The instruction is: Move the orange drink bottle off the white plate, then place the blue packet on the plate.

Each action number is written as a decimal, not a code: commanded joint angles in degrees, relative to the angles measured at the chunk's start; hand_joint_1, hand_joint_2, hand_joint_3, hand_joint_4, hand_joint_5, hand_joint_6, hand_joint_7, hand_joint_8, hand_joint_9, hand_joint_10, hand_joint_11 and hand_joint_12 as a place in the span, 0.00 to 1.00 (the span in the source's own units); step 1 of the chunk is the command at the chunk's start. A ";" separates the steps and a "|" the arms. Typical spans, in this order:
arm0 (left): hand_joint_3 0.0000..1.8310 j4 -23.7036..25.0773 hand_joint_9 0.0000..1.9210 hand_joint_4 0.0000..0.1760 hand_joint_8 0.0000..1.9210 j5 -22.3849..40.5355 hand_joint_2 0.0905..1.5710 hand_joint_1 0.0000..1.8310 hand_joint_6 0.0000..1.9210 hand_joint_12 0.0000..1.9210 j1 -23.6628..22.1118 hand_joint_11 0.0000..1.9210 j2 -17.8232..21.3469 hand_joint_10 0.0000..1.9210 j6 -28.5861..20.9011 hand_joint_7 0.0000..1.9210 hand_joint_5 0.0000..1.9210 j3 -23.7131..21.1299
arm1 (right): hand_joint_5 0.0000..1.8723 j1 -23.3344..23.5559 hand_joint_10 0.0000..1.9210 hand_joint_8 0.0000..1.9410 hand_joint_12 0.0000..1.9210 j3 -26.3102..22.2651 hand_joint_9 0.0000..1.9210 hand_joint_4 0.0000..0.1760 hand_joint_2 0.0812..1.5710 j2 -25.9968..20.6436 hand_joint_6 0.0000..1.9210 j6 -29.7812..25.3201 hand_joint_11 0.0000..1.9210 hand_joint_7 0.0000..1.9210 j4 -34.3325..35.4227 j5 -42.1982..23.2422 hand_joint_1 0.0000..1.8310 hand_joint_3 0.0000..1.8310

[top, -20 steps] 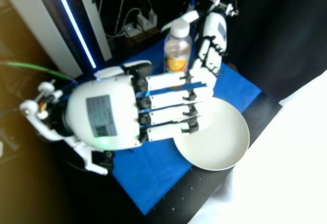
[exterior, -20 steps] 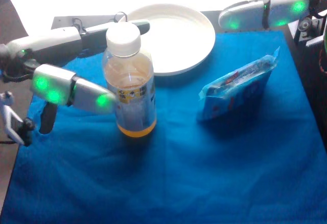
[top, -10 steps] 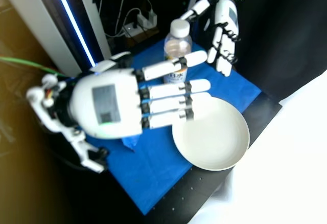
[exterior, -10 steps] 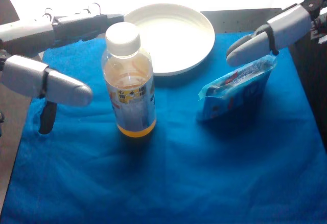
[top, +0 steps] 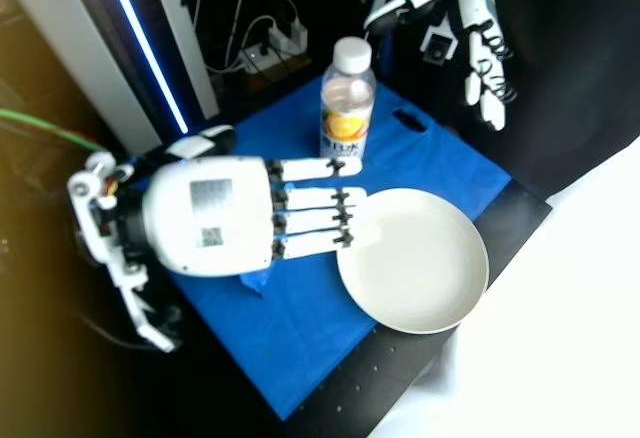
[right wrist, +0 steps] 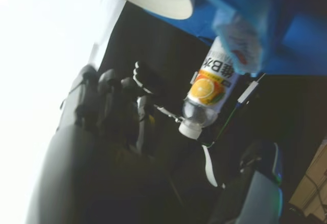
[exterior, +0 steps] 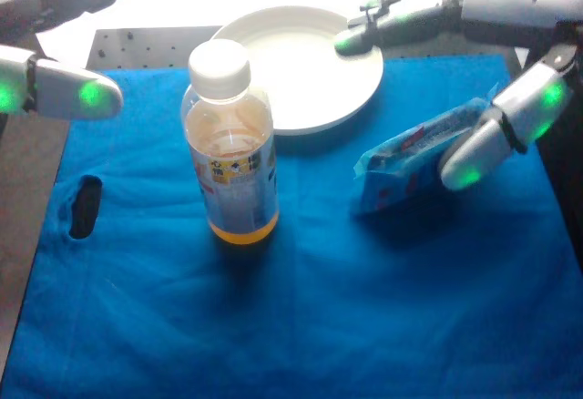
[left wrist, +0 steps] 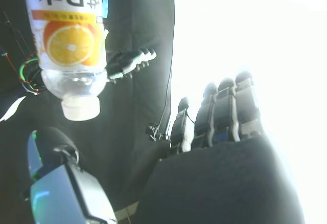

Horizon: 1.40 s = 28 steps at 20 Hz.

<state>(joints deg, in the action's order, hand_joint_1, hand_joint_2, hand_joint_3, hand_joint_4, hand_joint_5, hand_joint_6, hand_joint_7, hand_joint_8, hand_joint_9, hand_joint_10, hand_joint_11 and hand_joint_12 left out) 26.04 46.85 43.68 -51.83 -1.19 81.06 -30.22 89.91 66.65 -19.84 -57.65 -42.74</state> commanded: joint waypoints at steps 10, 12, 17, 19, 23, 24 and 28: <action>0.00 -3.09 0.00 1.00 0.00 5.37 0.39 0.29 0.00 0.00 -0.57 0.00 0.38 0.00 -0.17 0.00 0.00 0.14 | 0.23 -1.82 0.01 0.00 0.42 0.16 0.14 0.28 0.37 0.27 0.00 -1.84 0.00 0.18 0.35 0.89 0.34 0.00; 0.00 -3.08 0.00 1.00 0.00 5.21 0.39 0.29 0.00 0.00 -0.54 0.00 0.26 0.00 -0.16 0.00 0.00 0.12 | 0.24 -2.42 0.00 0.00 0.39 0.16 0.14 0.32 0.38 0.38 0.00 -1.84 0.00 0.18 0.13 1.05 0.34 0.00; 0.00 -3.08 0.00 1.00 0.00 5.39 0.40 0.27 0.00 0.00 -0.27 0.00 -0.05 0.00 -0.16 0.00 0.00 0.07 | 0.26 -2.97 0.00 0.00 0.34 0.17 0.14 0.08 0.42 1.04 0.00 -1.84 0.01 0.21 -0.72 1.50 0.41 0.00; 0.00 -3.08 0.00 1.00 0.00 5.51 0.41 0.29 0.00 0.00 -0.11 0.00 -0.28 0.00 -0.16 0.00 0.00 0.07 | 0.33 -3.30 0.01 0.00 0.37 0.43 0.21 0.00 0.45 1.42 0.01 -1.84 0.05 0.28 -0.85 1.59 0.45 0.00; 0.00 -3.10 0.00 1.00 0.00 5.71 0.40 0.28 0.00 0.00 0.12 0.00 -0.51 0.00 -0.18 0.00 0.00 0.07 | 0.57 -3.86 0.16 0.04 0.62 1.05 0.42 0.00 0.52 2.33 0.00 -1.93 0.20 0.53 -0.86 1.60 0.58 0.00; 0.00 -3.10 0.00 1.00 0.00 5.74 0.40 0.28 0.00 0.00 0.14 0.00 -0.52 0.00 -0.18 0.00 0.00 0.06 | 0.72 -3.86 0.49 0.47 0.75 1.15 0.39 0.00 0.64 2.47 0.10 -1.93 0.26 0.52 -0.85 1.60 0.68 0.00; 0.00 -3.12 0.00 1.00 0.00 5.71 0.40 0.26 0.00 0.00 0.34 0.00 -0.78 0.00 -0.19 0.00 0.00 0.05 | 0.73 -3.85 0.56 0.44 0.82 1.77 0.44 0.00 0.63 2.55 0.05 -1.93 0.29 0.62 0.21 1.56 0.71 0.00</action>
<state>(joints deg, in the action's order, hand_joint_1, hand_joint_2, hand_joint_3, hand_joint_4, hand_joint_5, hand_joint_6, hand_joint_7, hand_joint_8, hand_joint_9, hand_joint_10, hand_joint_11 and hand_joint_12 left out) 25.85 46.96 44.60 -52.36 -1.13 80.99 -34.57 91.46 69.14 -21.52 -60.73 -38.06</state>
